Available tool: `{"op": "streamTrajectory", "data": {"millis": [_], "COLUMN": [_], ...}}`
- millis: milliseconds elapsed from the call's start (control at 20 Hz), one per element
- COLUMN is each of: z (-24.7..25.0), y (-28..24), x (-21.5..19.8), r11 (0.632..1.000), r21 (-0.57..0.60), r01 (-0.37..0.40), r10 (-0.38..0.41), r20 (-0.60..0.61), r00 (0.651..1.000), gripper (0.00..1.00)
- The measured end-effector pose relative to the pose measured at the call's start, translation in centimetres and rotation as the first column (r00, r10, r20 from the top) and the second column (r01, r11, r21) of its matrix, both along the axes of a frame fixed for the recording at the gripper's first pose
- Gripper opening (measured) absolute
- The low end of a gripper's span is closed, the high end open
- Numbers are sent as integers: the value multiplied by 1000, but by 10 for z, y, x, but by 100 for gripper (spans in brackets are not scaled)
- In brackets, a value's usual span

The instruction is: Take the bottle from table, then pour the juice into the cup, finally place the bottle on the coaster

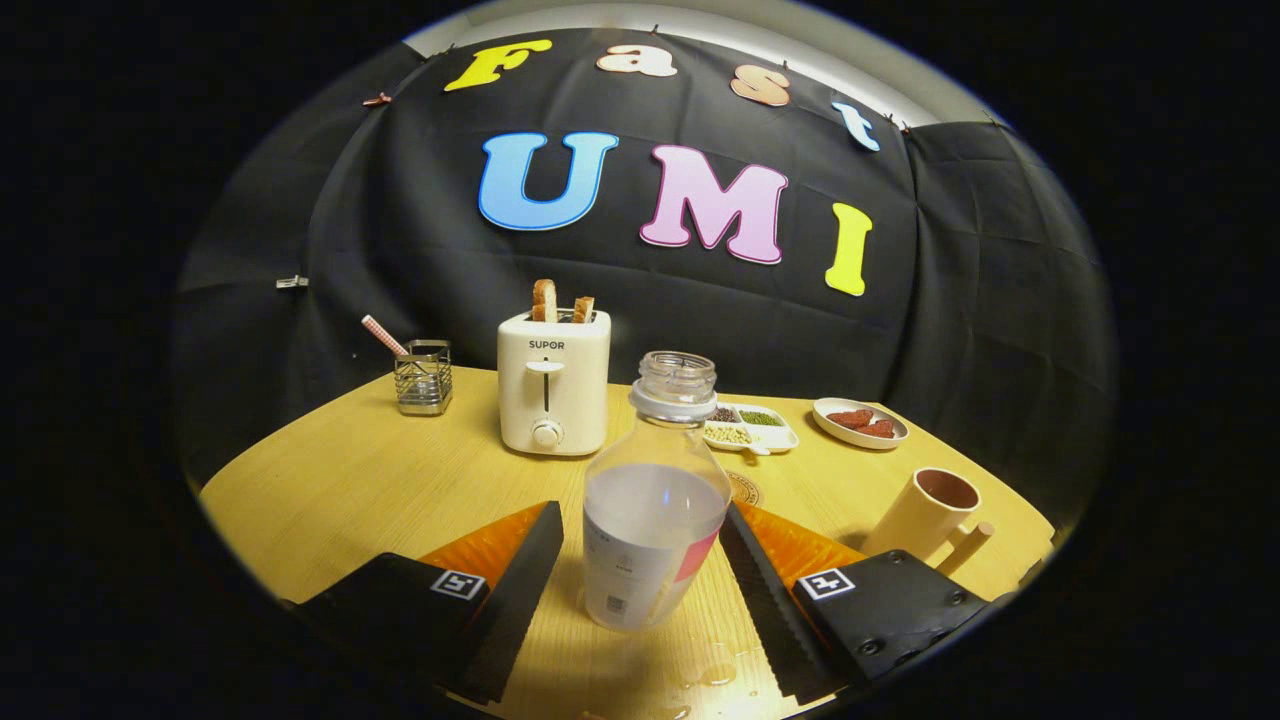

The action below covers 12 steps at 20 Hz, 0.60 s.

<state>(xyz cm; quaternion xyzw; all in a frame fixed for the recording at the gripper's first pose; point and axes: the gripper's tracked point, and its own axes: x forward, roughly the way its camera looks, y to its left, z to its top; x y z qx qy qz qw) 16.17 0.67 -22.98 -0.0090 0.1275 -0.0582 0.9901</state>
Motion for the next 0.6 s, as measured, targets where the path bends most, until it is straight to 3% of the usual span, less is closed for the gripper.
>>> {"op": "streamTrajectory", "data": {"millis": [450,600], "z": [-14,-13], "y": [-12,-9], "x": [19,23], "r11": [998,998], "r21": [34,37], "r01": [57,48], "r10": [-56,-48], "r20": [-15,-8], "r00": [998,999], "gripper": [97,85]}}
